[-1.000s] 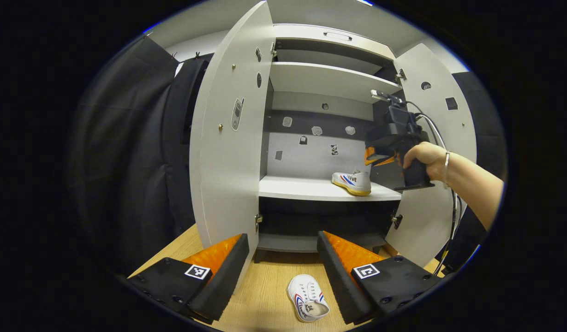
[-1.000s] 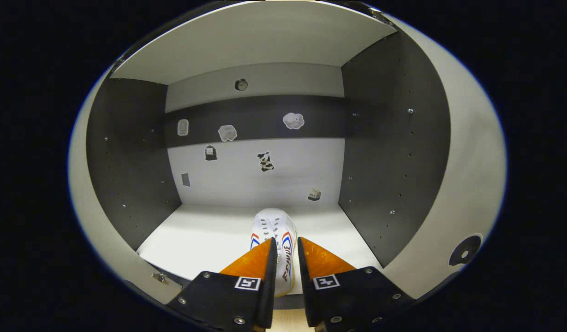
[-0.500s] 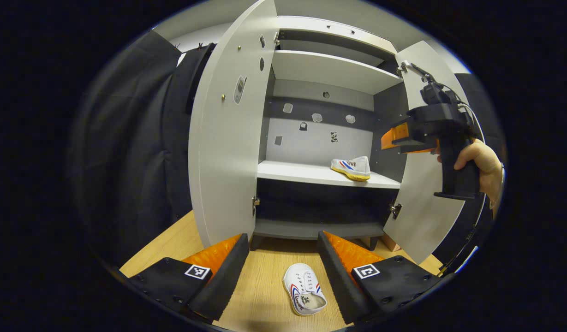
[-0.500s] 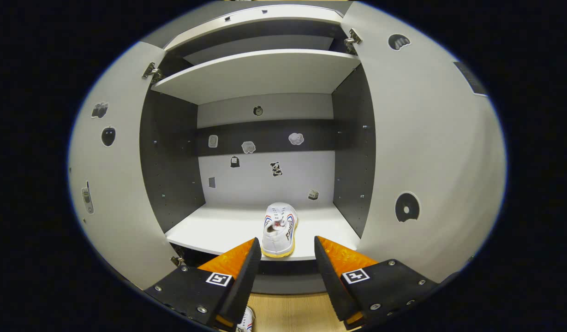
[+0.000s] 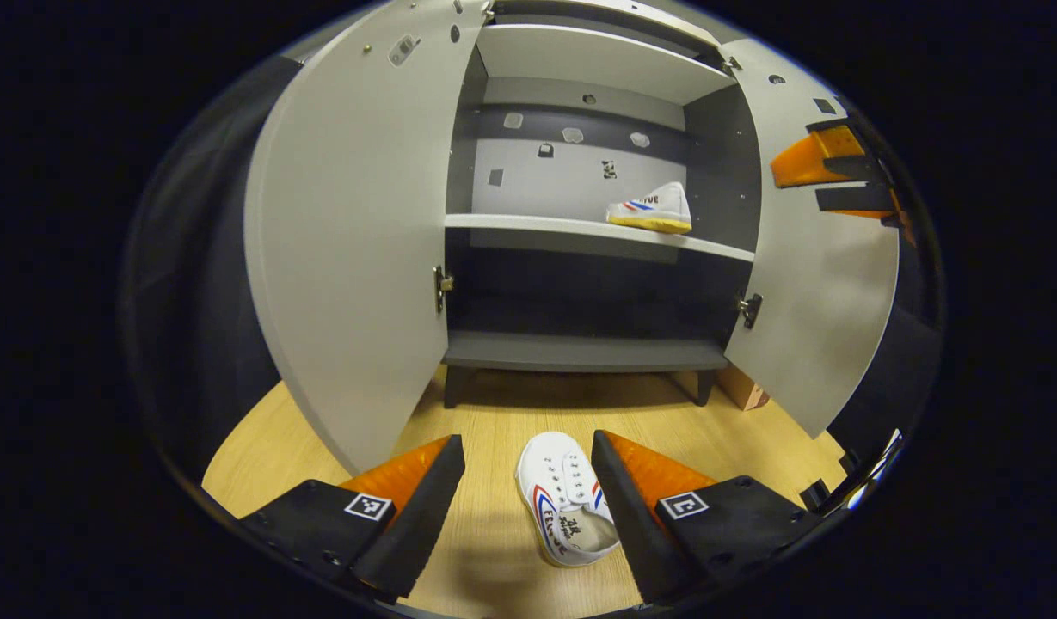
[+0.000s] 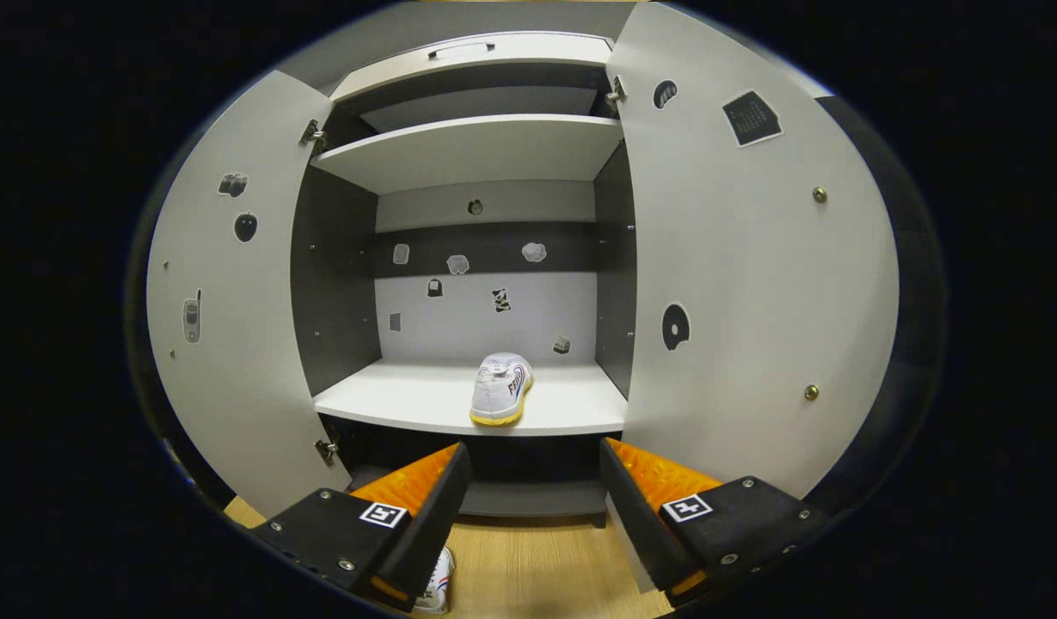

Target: Grab one shoe with the right hand and put it into the shoe cabinet, grab the other shoe with the left hand and put it into the shoe cabinet; then close the right door with the right hand and the left door with the left hand.

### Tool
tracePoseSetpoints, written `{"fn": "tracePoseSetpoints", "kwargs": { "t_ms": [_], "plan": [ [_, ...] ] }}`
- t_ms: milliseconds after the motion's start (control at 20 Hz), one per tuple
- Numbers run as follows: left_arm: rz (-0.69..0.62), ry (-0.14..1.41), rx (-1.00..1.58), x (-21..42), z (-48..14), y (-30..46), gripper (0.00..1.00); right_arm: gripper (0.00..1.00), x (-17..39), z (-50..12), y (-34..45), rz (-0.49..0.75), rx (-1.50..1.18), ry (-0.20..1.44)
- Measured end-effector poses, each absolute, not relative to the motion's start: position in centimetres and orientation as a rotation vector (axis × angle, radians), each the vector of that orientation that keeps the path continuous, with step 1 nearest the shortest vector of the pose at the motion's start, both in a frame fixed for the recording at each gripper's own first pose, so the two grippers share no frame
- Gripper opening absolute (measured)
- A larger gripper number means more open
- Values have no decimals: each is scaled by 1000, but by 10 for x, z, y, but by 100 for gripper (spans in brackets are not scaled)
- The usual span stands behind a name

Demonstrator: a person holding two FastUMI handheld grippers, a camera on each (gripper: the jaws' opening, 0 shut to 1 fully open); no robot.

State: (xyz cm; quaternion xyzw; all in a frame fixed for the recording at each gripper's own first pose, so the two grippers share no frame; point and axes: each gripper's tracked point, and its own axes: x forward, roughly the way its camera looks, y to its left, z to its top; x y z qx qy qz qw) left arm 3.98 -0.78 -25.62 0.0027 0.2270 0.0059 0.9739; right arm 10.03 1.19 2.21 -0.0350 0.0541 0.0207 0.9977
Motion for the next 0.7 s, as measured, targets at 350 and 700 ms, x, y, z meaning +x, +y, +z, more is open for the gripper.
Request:
{"fn": "tracePoseSetpoints", "kwargs": {
  "t_ms": [350,700],
  "plan": [
    [23,675,7,43,-353,-3,98,93,79,-2,-17,-4,-91,133],
    [29,805,-15,34,-390,0,98,93,68,-22,-35,-25,-50,190]
  ]
}}
